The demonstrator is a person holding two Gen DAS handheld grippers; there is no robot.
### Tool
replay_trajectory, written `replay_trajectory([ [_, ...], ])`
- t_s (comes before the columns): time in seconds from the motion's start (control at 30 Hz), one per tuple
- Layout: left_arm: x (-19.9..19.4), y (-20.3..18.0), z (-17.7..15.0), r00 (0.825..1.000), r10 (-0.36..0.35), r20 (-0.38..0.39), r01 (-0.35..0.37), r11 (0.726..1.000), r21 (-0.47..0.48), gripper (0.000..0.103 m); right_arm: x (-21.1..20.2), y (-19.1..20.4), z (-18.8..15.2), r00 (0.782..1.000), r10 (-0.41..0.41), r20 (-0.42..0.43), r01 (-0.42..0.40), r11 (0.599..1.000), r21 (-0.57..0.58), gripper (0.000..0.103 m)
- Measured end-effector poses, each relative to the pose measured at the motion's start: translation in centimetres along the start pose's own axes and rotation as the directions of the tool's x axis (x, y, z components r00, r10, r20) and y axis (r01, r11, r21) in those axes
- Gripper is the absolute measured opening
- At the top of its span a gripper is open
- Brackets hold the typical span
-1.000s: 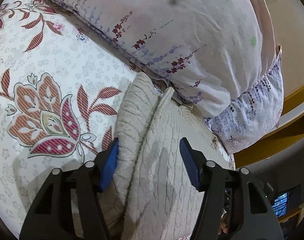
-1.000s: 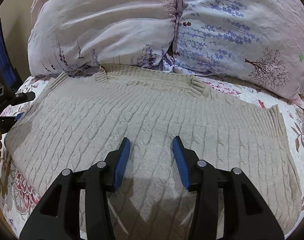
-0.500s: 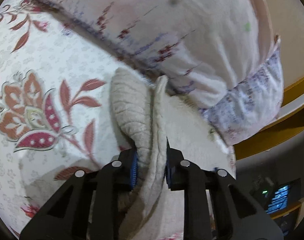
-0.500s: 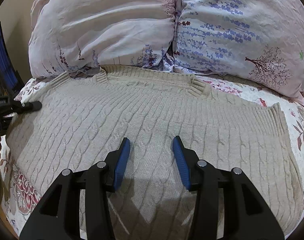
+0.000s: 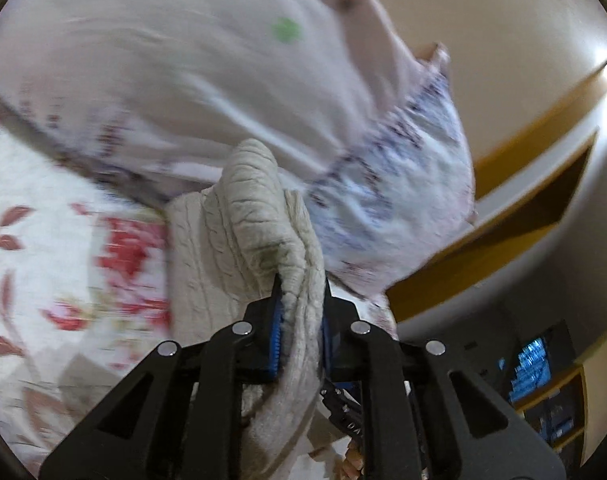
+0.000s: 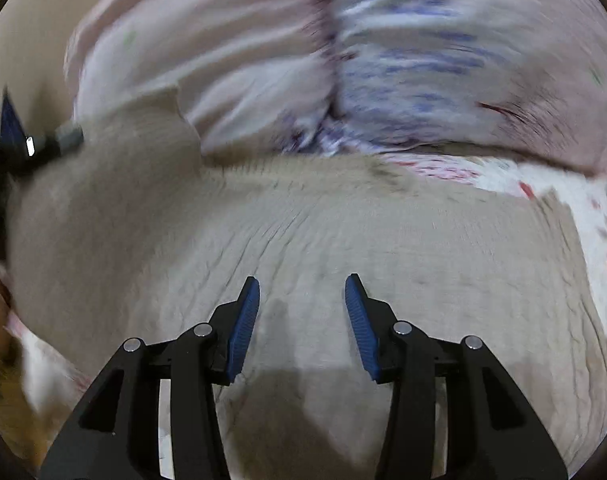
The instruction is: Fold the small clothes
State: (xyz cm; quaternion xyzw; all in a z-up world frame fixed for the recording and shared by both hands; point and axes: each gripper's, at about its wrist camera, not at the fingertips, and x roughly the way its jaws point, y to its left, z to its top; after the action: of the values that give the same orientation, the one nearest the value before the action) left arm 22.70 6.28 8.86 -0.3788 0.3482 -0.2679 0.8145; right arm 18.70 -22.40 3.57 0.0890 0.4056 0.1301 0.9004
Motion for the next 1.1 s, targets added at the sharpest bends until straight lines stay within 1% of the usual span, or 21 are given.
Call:
replay_trajectory([
  [0.07,1.4,-1.7,-0.4,0.999,-0.031,-0.021,0.032,0.999,0.019,0.014,-1.6,-1.8,0.2,1.0,-0.009,0.028,0.008,0.999,0.038,0.047],
  [0.17,4.9,-4.6,-1.7,0.994,-0.075,-0.076,0.079,0.996,0.045,0.014,-3.7,-4.6,-0.1,0.997,-0.047,0.053,0.042,0.995,0.088,0.047],
  [0.27,8.2,-6.3,-3.4,0.988,-0.095,-0.123,0.103,0.993,0.053,0.014,-5.1,-7.2,-0.8,0.995,-0.075,0.067,0.065,0.987,0.144,0.047],
  [0.33,11.3,-7.2,-5.3,0.978,-0.101,-0.18,0.11,0.993,0.044,0.014,-5.9,-8.9,-1.3,0.993,-0.092,0.07,0.077,0.979,0.189,0.047],
  [0.43,14.9,-7.6,-8.0,0.965,-0.065,-0.256,0.081,0.995,0.051,0.014,-6.6,-10.9,-2.1,0.989,-0.136,0.058,0.12,0.967,0.226,0.047],
  [0.5,17.0,-7.4,-9.8,0.947,-0.044,-0.317,0.06,0.997,0.041,0.016,-7.2,-11.8,-2.4,0.987,-0.152,0.057,0.135,0.961,0.24,0.047],
  [0.57,17.9,-7.6,-10.9,0.933,-0.069,-0.353,0.087,0.996,0.036,0.019,-8.0,-12.4,-2.4,0.982,-0.178,0.064,0.156,0.955,0.253,0.047],
  [0.6,17.7,-7.9,-11.2,0.928,-0.099,-0.36,0.119,0.992,0.033,0.025,-8.3,-12.8,-2.3,0.982,-0.178,0.069,0.154,0.954,0.258,0.047],
  [0.63,17.4,-8.2,-11.1,0.92,-0.132,-0.369,0.153,0.988,0.029,0.042,-8.8,-13.1,-2.0,0.982,-0.172,0.079,0.145,0.953,0.266,0.047],
  [0.67,16.9,-8.4,-11.0,0.915,-0.157,-0.371,0.179,0.984,0.024,0.05,-9.2,-13.3,-1.8,0.983,-0.16,0.088,0.131,0.952,0.275,0.047],
  [0.7,15.8,-8.7,-10.7,0.918,-0.158,-0.363,0.193,0.979,0.061,0.06,-9.3,-13.5,-1.6,0.985,-0.144,0.093,0.112,0.952,0.284,0.047],
  [0.73,14.9,-8.9,-10.1,0.922,-0.175,-0.346,0.211,0.975,0.069,0.065,-9.5,-13.8,-1.4,0.99,-0.103,0.098,0.069,0.951,0.302,0.047],
  [0.77,13.8,-8.9,-9.6,0.93,-0.18,-0.321,0.219,0.972,0.089,0.067,-9.5,-13.9,-1.2,0.994,-0.056,0.097,0.022,0.948,0.318,0.047],
  [0.8,12.3,-8.7,-8.9,0.949,-0.155,-0.274,0.196,0.972,0.126,0.073,-9.2,-14.0,-0.9,0.996,-0.003,0.09,-0.027,0.942,0.334,0.047],
  [0.83,11.1,-8.4,-8.3,0.967,-0.121,-0.224,0.158,0.976,0.152,0.076,-8.5,-14.2,-0.7,0.995,0.075,0.069,-0.095,0.928,0.36,0.049],
  [0.87,9.6,-7.6,-7.6,0.986,-0.059,-0.158,0.087,0.98,0.178,0.076,-8.0,-14.1,-0.6,0.992,0.113,0.055,-0.126,0.918,0.376,0.052],
  [0.9,9.0,-7.0,-7.1,0.992,-0.011,-0.126,0.034,0.981,0.19,0.076,-7.1,-14.2,-0.4,0.985,0.17,0.029,-0.166,0.898,0.408,0.059],
  [0.97,8.3,-5.6,-6.1,0.993,0.088,-0.076,-0.07,0.976,0.207,0.076,-5.8,-13.9,-0.2,0.973,0.23,-0.007,-0.203,0.872,0.444,0.06],
  [1.0,7.9,-4.5,-5.7,0.988,0.146,-0.055,-0.132,0.97,0.204,0.076,-4.9,-13.8,-0.1,0.964,0.265,-0.027,-0.223,0.858,0.463,0.06],
  [1.03,7.9,-3.7,-5.6,0.983,0.175,-0.053,-0.162,0.968,0.193,0.076,-4.3,-13.8,0.0,0.961,0.272,-0.039,-0.223,0.853,0.472,0.06],
  [1.1,8.7,-2.0,-5.6,0.975,0.202,-0.091,-0.186,0.97,0.158,0.076,-3.5,-13.3,0.2,0.965,0.255,-0.061,-0.198,0.862,0.467,0.062],
])
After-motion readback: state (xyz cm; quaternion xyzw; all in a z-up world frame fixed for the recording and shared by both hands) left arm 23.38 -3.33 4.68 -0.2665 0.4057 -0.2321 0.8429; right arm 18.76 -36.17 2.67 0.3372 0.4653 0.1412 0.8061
